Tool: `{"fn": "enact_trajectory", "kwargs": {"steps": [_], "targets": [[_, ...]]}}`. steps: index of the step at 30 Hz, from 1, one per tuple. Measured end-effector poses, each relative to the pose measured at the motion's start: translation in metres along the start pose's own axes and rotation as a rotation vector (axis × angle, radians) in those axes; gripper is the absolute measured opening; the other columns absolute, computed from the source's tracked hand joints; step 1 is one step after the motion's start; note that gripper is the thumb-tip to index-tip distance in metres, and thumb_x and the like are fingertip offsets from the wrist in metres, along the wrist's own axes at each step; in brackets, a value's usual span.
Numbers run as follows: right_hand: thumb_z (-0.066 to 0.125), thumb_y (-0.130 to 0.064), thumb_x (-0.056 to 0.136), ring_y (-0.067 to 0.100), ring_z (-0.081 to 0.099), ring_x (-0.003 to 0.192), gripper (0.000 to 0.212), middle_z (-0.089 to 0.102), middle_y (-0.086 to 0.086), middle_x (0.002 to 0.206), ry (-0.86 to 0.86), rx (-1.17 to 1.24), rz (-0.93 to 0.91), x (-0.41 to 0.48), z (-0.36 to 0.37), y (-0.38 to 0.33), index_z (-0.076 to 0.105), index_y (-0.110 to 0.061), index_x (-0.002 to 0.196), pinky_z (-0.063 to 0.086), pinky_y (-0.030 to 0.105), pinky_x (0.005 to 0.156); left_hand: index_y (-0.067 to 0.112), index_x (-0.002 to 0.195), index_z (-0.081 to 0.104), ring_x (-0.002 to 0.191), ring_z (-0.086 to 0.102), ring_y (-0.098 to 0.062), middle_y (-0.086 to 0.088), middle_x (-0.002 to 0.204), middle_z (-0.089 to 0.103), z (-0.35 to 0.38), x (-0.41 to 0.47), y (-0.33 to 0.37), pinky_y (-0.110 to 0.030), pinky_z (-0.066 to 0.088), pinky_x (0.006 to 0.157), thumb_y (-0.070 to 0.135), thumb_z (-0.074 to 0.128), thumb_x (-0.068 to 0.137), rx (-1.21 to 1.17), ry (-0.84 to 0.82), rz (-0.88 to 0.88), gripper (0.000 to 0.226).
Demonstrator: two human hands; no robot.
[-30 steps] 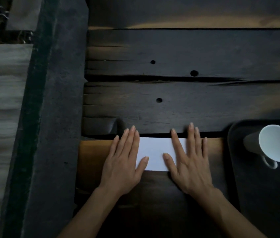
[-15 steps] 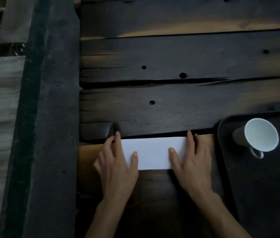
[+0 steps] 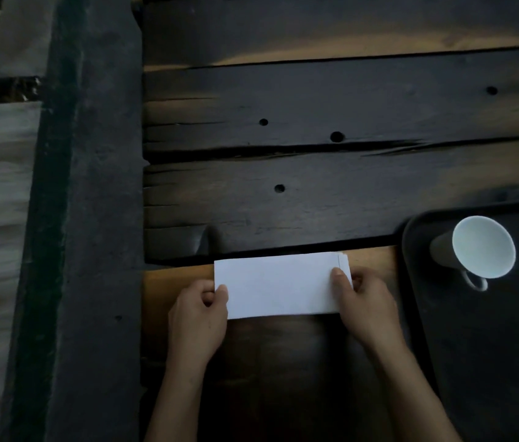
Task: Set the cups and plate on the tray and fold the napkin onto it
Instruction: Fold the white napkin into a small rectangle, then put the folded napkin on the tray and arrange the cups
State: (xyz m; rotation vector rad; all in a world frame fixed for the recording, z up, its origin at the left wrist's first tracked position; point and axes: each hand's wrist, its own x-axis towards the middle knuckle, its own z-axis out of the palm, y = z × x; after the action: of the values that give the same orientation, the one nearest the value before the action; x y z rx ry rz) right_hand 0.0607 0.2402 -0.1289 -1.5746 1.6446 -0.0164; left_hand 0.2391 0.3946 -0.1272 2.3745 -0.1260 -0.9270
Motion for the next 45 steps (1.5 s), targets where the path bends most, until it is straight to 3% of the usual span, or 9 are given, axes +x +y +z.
{"fn": "enact_trajectory", "kwargs": {"steps": [4,8,11,17,22,26,33,45], "targets": [[0.064,-0.034,0.094,0.020,0.071,0.090,0.025,0.076,0.000,0.094,-0.078,0.162,-0.002,0.008,-0.005,0.004,0.074,-0.013,0.103,0.057,0.046,0.087,0.024,0.096,0.070,0.090,0.072,-0.015,0.006,0.093,0.077,-0.005,0.001,-0.005,-0.042,0.058,0.086,0.029,0.061,0.097,-0.249,-0.089,-0.028,0.010],[0.070,-0.020,0.093,0.021,0.076,0.085,0.011,0.079,0.003,0.087,-0.172,0.411,0.006,0.003,-0.014,0.001,0.074,-0.011,0.096,0.060,0.033,0.073,0.017,0.104,0.070,0.089,0.075,-0.011,0.004,0.095,0.079,-0.010,-0.001,-0.004,-0.035,0.059,0.079,0.019,0.061,0.099,-0.477,-0.168,-0.084,0.011],[0.074,-0.017,0.090,0.021,0.076,0.085,0.012,0.079,0.007,0.088,-0.232,0.506,-0.021,-0.004,-0.031,0.000,0.074,-0.008,0.099,0.058,0.024,0.067,0.015,0.106,0.070,0.091,0.074,-0.011,0.001,0.098,0.079,-0.019,-0.003,-0.003,-0.028,0.059,0.069,0.017,0.061,0.099,-0.561,-0.228,-0.079,0.012],[0.081,-0.017,0.082,0.023,0.075,0.081,0.020,0.077,0.018,0.092,-0.261,0.666,-0.047,-0.035,-0.080,-0.009,0.076,-0.008,0.099,0.057,0.026,0.066,0.012,0.109,0.069,0.088,0.075,-0.012,-0.002,0.102,0.079,-0.040,-0.036,0.014,-0.023,0.057,0.058,0.017,0.060,0.099,-0.650,-0.349,-0.022,0.014],[0.082,-0.018,0.082,0.029,0.075,0.088,0.021,0.077,0.018,0.095,-0.218,0.719,-0.081,-0.061,-0.115,-0.009,0.077,-0.008,0.100,0.060,0.037,0.077,0.009,0.110,0.066,0.094,0.075,-0.018,-0.005,0.103,0.078,-0.043,-0.071,0.034,-0.026,0.060,0.062,0.013,0.061,0.097,-0.720,-0.385,0.028,0.014],[0.080,-0.014,0.084,0.018,0.075,0.083,0.013,0.079,0.012,0.091,-0.208,0.672,-0.161,-0.066,-0.150,0.002,0.078,-0.015,0.096,0.056,0.021,0.068,0.011,0.113,0.065,0.099,0.074,-0.020,-0.005,0.105,0.078,-0.038,-0.098,0.048,-0.029,0.062,0.070,0.008,0.062,0.096,-0.721,-0.463,0.103,0.017],[0.076,-0.010,0.087,0.014,0.074,0.082,0.017,0.079,0.009,0.093,-0.277,0.621,-0.192,-0.054,-0.213,0.052,0.075,-0.012,0.103,0.055,0.019,0.065,0.014,0.118,0.063,0.102,0.073,-0.023,-0.006,0.110,0.077,0.004,-0.154,0.060,-0.030,0.061,0.075,0.002,0.064,0.094,-0.709,-0.517,0.179,0.028],[0.076,-0.009,0.087,0.025,0.075,0.092,0.018,0.079,0.007,0.094,-0.377,0.476,-0.170,0.003,-0.293,0.155,0.075,-0.011,0.104,0.060,0.036,0.083,0.017,0.119,0.067,0.095,0.075,-0.019,-0.005,0.101,0.078,0.141,-0.238,0.061,-0.029,0.061,0.074,0.004,0.070,0.091,-0.656,-0.270,0.057,0.031]]}}
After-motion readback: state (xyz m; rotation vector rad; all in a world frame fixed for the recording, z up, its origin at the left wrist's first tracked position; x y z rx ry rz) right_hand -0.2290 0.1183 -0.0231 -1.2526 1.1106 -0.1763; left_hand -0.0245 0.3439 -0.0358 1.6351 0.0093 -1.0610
